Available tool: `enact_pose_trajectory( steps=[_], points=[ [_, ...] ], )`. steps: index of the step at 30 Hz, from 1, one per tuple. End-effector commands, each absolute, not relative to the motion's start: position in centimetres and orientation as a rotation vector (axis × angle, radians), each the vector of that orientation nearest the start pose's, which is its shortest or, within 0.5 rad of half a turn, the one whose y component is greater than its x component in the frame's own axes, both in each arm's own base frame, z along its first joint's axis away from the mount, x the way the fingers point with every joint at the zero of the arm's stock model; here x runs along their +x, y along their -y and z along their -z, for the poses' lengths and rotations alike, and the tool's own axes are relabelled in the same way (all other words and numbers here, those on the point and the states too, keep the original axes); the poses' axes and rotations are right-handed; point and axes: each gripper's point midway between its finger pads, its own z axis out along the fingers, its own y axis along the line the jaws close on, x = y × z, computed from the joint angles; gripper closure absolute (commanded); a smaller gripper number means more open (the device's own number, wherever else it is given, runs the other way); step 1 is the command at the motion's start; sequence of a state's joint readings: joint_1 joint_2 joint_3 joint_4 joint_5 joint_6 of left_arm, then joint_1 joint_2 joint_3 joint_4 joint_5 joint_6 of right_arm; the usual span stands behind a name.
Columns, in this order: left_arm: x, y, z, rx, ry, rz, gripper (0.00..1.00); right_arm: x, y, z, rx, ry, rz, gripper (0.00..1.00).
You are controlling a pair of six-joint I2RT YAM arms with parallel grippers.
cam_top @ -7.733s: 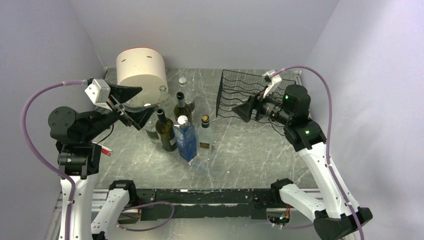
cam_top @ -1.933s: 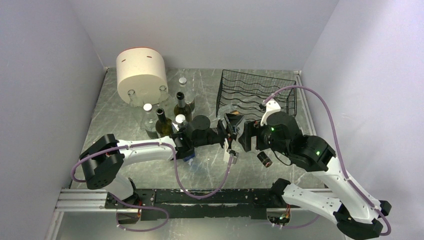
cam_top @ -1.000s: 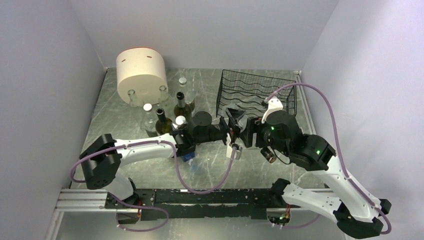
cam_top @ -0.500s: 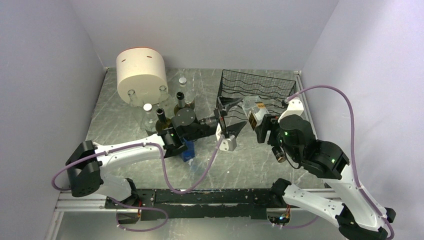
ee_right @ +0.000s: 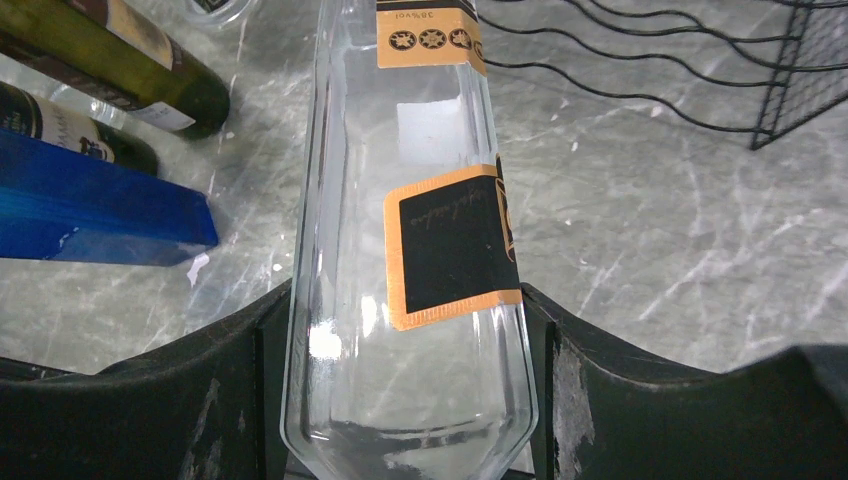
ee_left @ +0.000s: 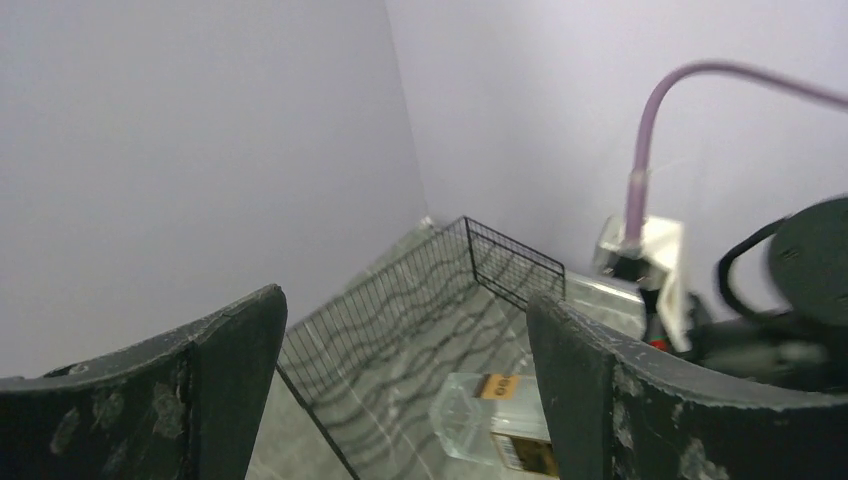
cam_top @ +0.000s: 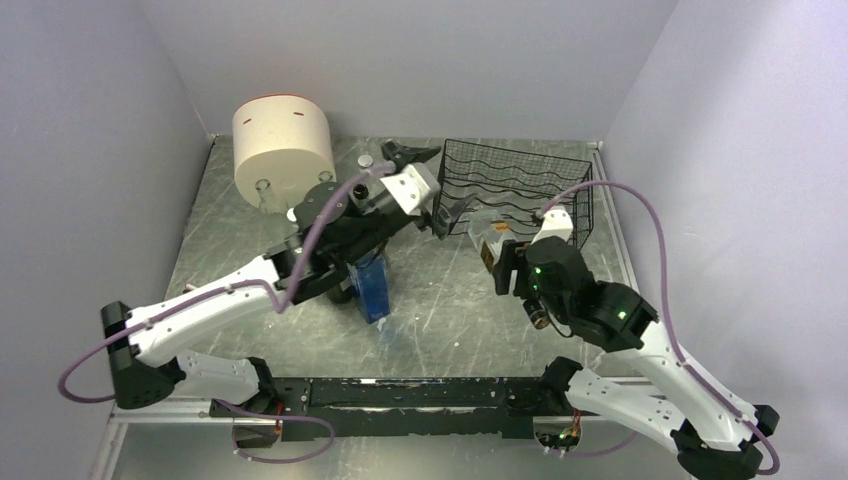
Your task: Put the wine bottle on the wine rack
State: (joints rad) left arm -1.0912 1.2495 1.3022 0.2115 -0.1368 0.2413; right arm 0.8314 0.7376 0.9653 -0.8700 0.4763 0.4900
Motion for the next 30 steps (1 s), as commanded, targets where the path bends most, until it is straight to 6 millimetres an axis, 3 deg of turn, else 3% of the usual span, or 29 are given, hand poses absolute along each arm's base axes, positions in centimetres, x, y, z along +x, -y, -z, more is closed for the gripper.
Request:
enact_pose_trajectory(
  steps=[1, 7, 13, 18, 30],
  points=[
    [21.7, 32.7, -44.6, 0.558, -1.386, 0.737, 0.06, 22.9, -15.5, -24.7, -0.046, -1.953, -0.384, 1.0],
    [19.2, 27.9, -42.2, 0.452, -1.525, 0.808, 0.06, 24.6, -16.8, -21.0, -0.029, -1.899, -0.392, 1.0],
    [17.4, 25.5, -40.0, 0.443, -1.59, 0.836, 0.06, 25.4, -17.2, -19.3, 0.01, -1.849, -0.41, 1.0],
    [17.3, 25.1, -39.3, 0.462, -1.593, 0.817, 0.05, 25.8, -17.2, -18.2, 0.021, -1.847, -0.393, 1.0],
    [18.3, 26.7, -39.5, 0.538, -1.569, 0.759, 0.05, 26.6, -16.6, -16.7, 0.053, -1.834, -0.333, 1.0]
  ],
)
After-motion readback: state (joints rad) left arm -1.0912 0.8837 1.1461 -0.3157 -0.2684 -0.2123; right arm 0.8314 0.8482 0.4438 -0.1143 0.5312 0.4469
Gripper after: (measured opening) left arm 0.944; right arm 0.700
